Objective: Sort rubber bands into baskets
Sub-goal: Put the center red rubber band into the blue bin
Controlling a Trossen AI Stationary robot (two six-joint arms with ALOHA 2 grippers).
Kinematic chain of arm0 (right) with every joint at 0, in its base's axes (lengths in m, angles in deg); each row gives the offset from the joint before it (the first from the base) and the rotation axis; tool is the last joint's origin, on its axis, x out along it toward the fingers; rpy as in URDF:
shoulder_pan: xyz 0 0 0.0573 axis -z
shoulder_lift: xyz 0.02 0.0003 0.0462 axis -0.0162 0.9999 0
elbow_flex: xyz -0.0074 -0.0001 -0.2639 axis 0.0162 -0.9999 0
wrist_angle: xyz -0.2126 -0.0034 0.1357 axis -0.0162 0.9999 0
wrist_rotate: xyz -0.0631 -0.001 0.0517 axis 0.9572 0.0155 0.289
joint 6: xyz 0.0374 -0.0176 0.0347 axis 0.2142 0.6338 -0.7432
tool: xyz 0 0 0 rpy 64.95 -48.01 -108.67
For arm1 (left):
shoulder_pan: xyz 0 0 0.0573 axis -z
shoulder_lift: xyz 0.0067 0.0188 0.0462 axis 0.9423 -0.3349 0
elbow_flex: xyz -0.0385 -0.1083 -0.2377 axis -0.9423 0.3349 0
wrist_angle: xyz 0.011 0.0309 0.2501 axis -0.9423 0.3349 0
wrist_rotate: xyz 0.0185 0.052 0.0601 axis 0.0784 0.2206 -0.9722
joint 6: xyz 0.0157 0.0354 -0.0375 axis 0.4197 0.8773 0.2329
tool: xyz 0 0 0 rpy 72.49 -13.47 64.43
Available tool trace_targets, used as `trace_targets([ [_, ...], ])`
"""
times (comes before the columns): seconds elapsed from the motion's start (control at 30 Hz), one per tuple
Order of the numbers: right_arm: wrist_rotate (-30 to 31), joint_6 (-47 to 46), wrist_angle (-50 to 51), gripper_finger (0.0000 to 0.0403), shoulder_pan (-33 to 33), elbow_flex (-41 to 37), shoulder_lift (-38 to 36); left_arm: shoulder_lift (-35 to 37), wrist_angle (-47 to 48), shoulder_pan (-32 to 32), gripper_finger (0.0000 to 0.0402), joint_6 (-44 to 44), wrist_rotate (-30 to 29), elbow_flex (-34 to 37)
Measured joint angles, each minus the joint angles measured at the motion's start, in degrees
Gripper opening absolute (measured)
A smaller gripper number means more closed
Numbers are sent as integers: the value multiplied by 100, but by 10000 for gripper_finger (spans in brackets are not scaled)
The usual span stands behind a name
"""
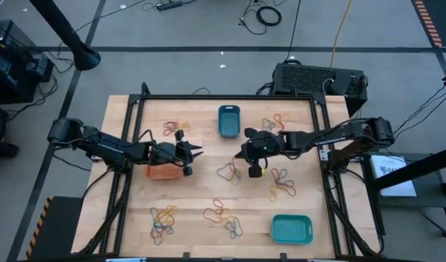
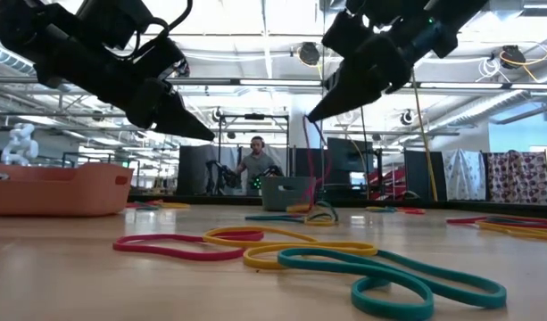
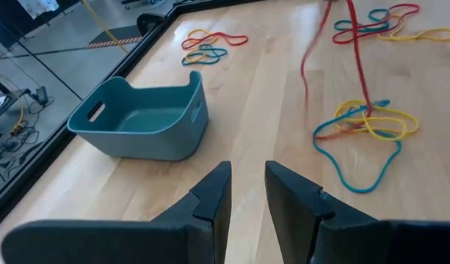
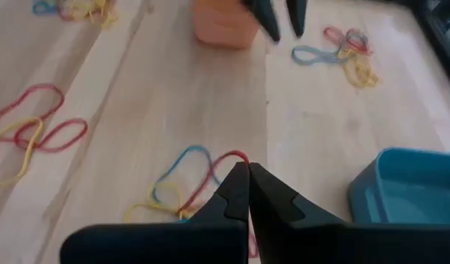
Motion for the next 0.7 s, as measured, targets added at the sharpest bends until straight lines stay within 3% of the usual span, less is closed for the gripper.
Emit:
trace_targets([
  [0.7,258,-319,-813,0,70,157,-950,0,5,-1,93,0,-4,0],
])
